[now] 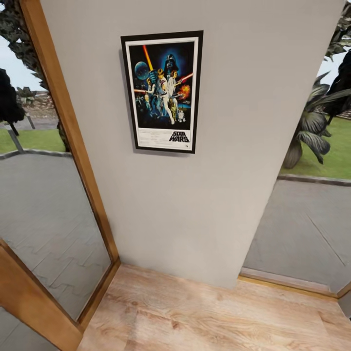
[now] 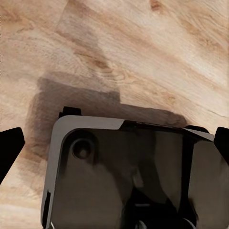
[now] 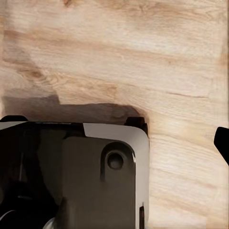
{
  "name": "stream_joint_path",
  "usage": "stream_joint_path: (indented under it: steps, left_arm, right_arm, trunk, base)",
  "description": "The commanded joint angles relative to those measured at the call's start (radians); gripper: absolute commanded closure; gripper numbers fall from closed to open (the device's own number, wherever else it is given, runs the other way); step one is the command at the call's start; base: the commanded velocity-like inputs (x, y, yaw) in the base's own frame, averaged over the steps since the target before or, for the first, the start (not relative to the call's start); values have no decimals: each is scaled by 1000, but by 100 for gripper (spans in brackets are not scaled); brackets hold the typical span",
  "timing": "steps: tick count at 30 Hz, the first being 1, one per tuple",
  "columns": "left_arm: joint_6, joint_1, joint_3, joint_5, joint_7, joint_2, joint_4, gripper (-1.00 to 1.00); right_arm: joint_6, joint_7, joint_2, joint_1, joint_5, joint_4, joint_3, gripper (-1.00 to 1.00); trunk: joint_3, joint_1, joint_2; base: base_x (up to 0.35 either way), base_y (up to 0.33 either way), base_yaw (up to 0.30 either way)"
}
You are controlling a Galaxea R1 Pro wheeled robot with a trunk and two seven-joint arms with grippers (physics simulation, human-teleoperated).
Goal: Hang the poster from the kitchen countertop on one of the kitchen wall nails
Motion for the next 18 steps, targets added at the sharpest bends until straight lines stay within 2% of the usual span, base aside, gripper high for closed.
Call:
stream_joint_path:
  steps: [1,11,14,17,18]
  left_arm:
    - [9,0,5,-1,-4,-1,-2,-100]
    - [9,0,8,-8,15,-2,11,-100]
    - [-1,0,4,-21,16,-2,40,-100]
    - [-50,0,8,-26,16,-2,70,-100]
    - [-86,0,8,-27,16,-2,89,-100]
  right_arm:
    - [-5,1,1,-2,-1,4,-5,-100]
    - [-6,-22,14,0,0,7,-5,-100]
    - [-5,-86,27,0,0,9,-5,-100]
    - [-4,-146,43,1,0,10,-5,-100]
    - [-4,-166,50,1,0,10,-5,-100]
  trunk:
    - [0,1,-2]
    - [16,1,-2]
    - [21,1,-2]
    - [26,1,-2]
    - [28,1,-2]
  base:
    - [0,0,0]
    - [0,0,0]
    - [0,0,0]
    - [0,0,0]
    - [0,0,0]
